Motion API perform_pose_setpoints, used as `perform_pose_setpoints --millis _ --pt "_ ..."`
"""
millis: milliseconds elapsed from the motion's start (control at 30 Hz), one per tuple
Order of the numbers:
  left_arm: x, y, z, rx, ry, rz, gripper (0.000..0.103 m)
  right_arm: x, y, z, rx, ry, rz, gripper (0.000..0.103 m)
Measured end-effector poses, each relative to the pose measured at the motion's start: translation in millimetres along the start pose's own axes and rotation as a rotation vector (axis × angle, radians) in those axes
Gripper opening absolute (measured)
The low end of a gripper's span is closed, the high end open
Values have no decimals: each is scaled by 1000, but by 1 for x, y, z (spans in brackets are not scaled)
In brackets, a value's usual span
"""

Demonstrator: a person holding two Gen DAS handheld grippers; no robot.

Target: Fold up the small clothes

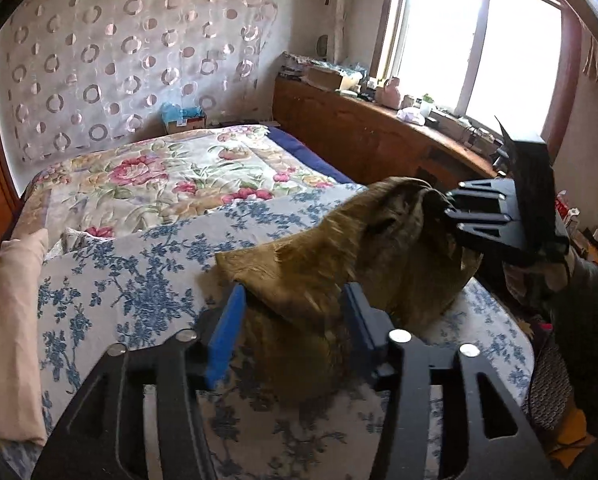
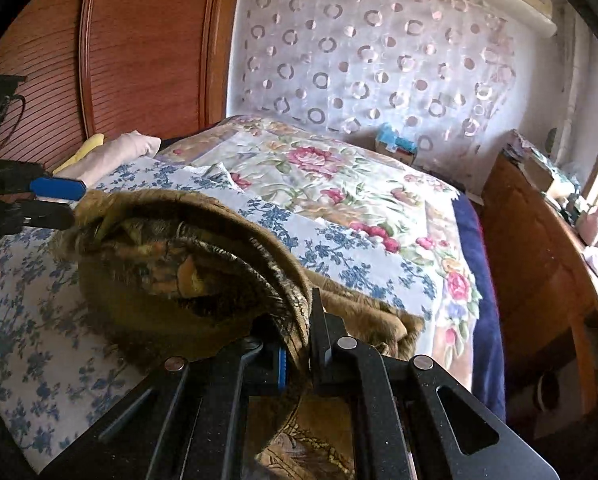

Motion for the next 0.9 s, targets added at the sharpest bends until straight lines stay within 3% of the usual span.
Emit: perform_pose_setpoints --millis 167,233,300,600,767,900 --pt "-23 -3 -17 -39 27 13 62 10 7 -29 -25 -3 27 9" --pt "-31 -3 -26 -59 36 21 62 14 10 -39 -48 -21 12 34" --pt "-40 -4 -39 -84 40 30 62 24 15 -43 -52 -65 -14 45" --pt "-71 0 -78 -151 38 78 62 71 25 -8 -36 -198 -162 58" --pt "-77 2 -90 -166 32 79 62 65 4 22 -50 -176 -193 59" --pt "-85 -1 -100 -186 30 94 62 58 -30 17 -140 -126 -220 67"
Point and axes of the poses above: each gripper's, at about its wrist camera, not at the fingertips, and z roughly against the way its jaws point, x to its right, y to its top, the point moved 9 cm from there along -z, roughly the way its jaws point, and after that the axes turned 13 degrees about -y, right-handed, at the moved point
